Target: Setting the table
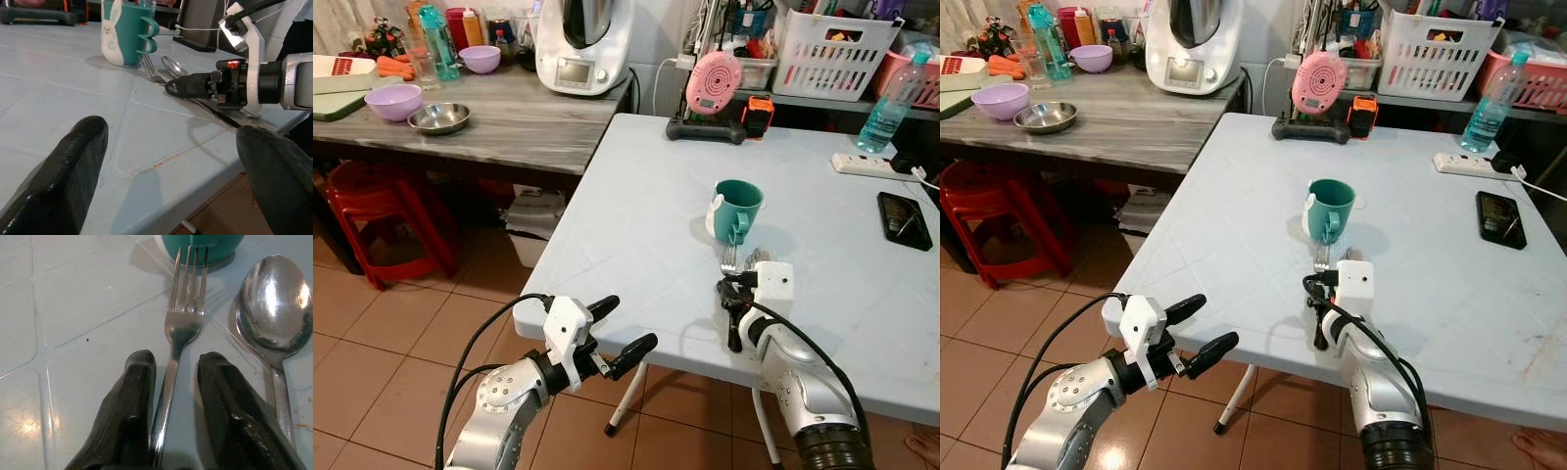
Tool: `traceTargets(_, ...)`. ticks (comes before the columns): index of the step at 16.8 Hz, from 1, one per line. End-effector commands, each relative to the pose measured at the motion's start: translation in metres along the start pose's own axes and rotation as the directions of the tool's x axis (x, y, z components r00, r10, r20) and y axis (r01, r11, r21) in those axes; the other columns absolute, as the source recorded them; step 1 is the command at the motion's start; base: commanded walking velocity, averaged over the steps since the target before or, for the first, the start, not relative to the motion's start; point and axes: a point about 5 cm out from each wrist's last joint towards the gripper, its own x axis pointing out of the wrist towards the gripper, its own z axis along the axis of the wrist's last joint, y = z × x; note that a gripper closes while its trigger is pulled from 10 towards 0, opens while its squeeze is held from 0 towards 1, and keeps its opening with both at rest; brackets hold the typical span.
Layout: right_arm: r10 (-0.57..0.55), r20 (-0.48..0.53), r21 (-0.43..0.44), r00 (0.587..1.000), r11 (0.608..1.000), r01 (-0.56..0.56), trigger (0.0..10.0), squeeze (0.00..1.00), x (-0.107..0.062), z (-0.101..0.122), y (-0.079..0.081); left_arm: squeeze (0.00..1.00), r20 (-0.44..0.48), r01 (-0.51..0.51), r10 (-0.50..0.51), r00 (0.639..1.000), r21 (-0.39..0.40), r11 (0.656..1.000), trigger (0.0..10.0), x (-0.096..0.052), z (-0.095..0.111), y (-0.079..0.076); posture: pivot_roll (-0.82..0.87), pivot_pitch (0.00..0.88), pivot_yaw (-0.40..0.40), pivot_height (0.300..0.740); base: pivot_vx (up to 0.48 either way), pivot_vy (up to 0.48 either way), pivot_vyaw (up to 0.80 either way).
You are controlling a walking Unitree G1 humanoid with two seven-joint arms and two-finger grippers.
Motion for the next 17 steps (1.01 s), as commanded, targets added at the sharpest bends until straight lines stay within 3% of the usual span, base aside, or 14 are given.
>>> traceTargets(1, -0.015, -0.119, 0.033, 0.993, 0.999, 0.019, 0.0, 0.00, -0.001, -0.023, -0.004, 0.00, 0.001, 0.016, -0.016, 1.000, 0.017, 1.000, 10.0, 0.001, 0.004, -0.001, -0.05, 0.000, -0.014, 0.740, 0.000, 0.000, 0.00)
traceTargets(8, -0.017, -0.148, 0.071, 0.989, 0.997, 0.028, 0.0, 0.00, -0.001, -0.028, -0.005, 0.00, -0.006, 0.020, -0.019, 1.000, 0.025, 1.000, 10.0, 0.001, 0.001, -0.002, -0.05, 0.000, -0.014, 0.740, 0.000, 0.000, 0.00)
traceTargets(13, -0.039, -0.139, 0.192, 0.989, 0.979, 0.065, 0.0, 0.00, -0.003, -0.025, -0.001, 0.00, -0.012, 0.011, -0.010, 1.000, 0.035, 0.999, 10.0, 0.000, -0.001, 0.000, -0.04, 0.000, -0.018, 0.740, 0.000, 0.000, 0.00)
traceTargets(17, -0.017, -0.078, 0.152, 0.997, 0.988, 0.028, 0.0, 0.00, -0.006, -0.017, 0.007, 0.00, 0.006, -0.099, 0.099, 0.995, 0.062, 0.993, 10.0, -0.003, 0.001, 0.010, -0.04, 0.000, -0.014, 0.740, 0.000, 0.000, 0.00)
